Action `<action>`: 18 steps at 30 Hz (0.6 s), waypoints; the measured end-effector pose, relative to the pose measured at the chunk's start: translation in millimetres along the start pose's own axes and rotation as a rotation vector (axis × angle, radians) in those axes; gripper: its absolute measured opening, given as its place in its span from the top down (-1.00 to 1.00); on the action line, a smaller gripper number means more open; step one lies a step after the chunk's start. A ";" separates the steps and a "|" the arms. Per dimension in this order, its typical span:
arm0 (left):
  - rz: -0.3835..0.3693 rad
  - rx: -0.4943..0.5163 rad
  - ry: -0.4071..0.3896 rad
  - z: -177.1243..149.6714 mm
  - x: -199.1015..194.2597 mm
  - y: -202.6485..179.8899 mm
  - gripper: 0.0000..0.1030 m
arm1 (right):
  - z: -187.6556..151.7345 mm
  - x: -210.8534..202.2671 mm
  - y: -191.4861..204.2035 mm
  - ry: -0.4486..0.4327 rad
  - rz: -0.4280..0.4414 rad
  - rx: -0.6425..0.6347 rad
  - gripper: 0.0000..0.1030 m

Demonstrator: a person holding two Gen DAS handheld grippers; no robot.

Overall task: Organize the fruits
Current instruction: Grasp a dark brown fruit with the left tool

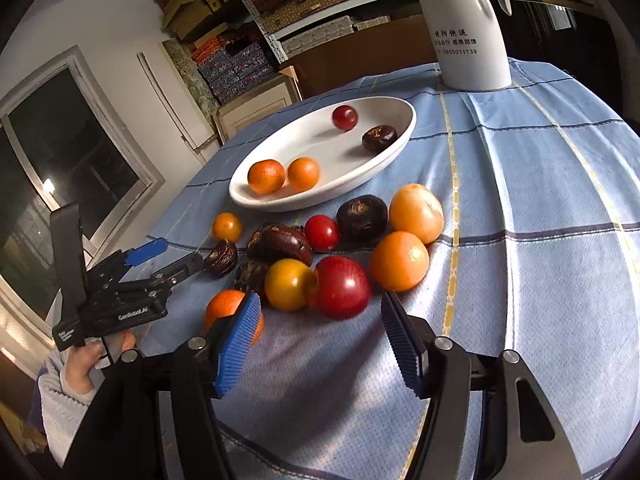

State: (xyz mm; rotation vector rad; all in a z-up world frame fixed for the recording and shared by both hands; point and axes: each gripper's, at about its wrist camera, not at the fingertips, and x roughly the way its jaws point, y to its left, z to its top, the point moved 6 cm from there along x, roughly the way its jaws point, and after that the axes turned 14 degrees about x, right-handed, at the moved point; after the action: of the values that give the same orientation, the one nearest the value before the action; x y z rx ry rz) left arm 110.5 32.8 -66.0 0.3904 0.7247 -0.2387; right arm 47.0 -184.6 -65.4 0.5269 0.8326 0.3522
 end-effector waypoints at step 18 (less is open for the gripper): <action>-0.217 -0.003 0.093 9.4 42.4 -20.9 0.02 | -5.4 -4.6 -1.6 0.005 0.018 0.008 -0.23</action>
State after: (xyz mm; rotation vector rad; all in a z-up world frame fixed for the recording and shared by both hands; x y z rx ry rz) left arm 139.8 6.6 -94.1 0.3214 0.8599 -0.4260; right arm 40.1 -186.5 -66.5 0.5411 0.8343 0.3671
